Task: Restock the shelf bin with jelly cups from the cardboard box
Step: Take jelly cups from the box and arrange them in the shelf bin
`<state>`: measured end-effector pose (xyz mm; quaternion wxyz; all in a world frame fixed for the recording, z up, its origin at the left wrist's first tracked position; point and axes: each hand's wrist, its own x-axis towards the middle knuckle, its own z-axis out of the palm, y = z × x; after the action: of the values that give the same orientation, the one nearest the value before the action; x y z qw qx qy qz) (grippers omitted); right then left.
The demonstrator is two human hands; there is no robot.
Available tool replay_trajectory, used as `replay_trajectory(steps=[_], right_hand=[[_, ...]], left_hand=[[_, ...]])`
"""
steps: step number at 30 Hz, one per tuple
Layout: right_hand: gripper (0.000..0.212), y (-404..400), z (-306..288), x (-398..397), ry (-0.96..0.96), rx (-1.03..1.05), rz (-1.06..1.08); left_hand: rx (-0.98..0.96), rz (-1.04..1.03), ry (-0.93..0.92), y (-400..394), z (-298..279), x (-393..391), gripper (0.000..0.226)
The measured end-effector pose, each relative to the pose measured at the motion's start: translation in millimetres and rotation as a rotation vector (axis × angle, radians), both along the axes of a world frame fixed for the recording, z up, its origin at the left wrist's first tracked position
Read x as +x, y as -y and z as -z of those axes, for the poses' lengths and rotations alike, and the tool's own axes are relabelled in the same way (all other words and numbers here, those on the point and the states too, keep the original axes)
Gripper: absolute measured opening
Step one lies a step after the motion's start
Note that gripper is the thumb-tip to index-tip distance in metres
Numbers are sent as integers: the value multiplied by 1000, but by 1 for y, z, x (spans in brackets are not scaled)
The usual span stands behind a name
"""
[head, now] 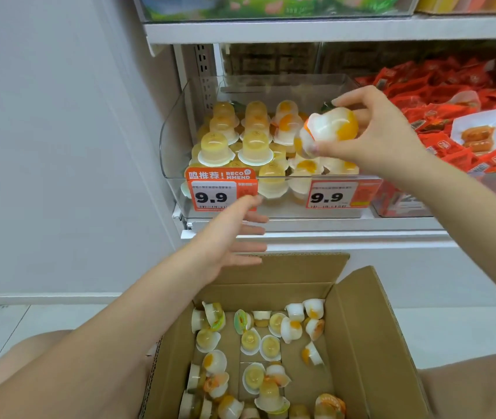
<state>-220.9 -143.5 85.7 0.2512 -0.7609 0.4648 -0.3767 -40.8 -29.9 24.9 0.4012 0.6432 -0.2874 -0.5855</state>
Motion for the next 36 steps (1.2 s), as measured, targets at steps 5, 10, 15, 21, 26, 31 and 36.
replay_trajectory(steps=[5,10,15,21,26,31,36], right_hand=[[76,63,0,31,-496,-39,-18],[78,76,11,48,-559,-3,-94],[83,75,22,54,-681,24,-161],[82,68,22,49,-651,50,-147],[73,62,27,45,-576,-57,-135],[55,33,30,26,-201,-139,-44],[18,-44,76,-16,-179,-429,-166]], left_hand=[[-205,123,735,12,17,9,33],[-225,173,800,16,26,12,35],[-229,206,811,17,29,13,36],[-249,210,829,18,29,12,36],[-250,217,859,21,35,10,35],[-244,251,902,16,48,1,30],[-141,469,1018,2,84,-5,15]])
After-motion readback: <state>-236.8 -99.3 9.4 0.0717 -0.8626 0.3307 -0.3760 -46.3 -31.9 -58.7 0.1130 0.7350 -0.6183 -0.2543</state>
